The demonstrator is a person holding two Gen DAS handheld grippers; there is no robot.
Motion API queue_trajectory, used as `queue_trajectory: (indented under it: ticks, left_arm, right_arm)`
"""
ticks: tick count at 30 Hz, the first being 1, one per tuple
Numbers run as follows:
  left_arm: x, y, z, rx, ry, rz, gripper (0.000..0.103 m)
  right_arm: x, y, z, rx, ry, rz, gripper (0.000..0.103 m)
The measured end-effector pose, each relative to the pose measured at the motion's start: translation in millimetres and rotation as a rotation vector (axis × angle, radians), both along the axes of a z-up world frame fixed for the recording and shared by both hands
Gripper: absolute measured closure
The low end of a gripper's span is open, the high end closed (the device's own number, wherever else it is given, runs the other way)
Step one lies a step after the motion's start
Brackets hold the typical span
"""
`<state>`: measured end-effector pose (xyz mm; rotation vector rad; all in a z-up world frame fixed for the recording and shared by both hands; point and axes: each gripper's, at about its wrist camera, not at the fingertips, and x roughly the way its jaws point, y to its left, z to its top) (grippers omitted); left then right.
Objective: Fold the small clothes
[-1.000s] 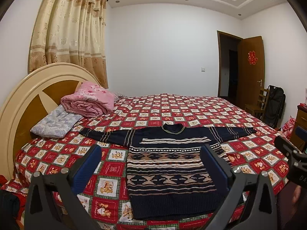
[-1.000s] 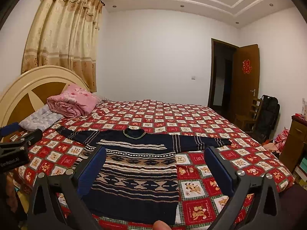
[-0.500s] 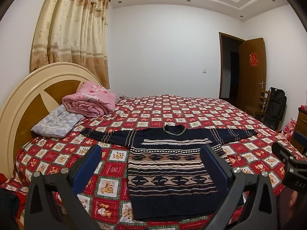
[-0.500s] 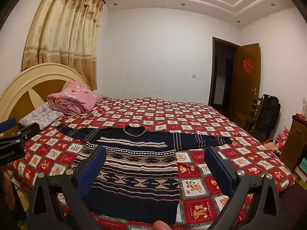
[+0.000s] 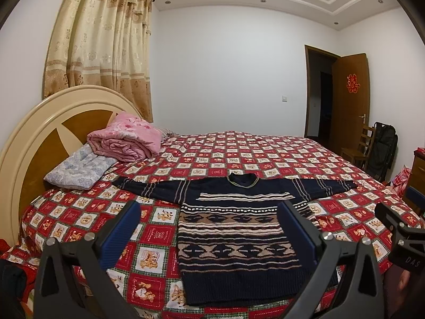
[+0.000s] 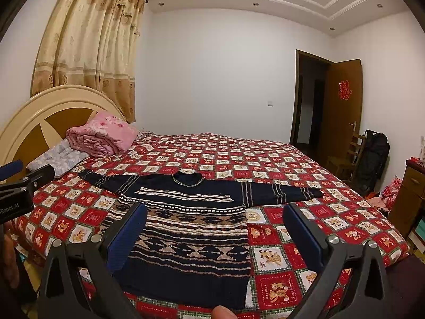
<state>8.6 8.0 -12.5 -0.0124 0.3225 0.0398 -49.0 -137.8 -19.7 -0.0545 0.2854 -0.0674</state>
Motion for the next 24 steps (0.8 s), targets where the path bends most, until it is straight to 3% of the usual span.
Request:
queue_trajectory:
  ticks: [24]
  left_arm:
    - [1.4, 2.8, 0.1, -0.005, 0.003, 0.008, 0.000]
  right_arm:
    - [-0.2, 2.9, -3.8, -0.001, 0.009, 0.009, 0.001]
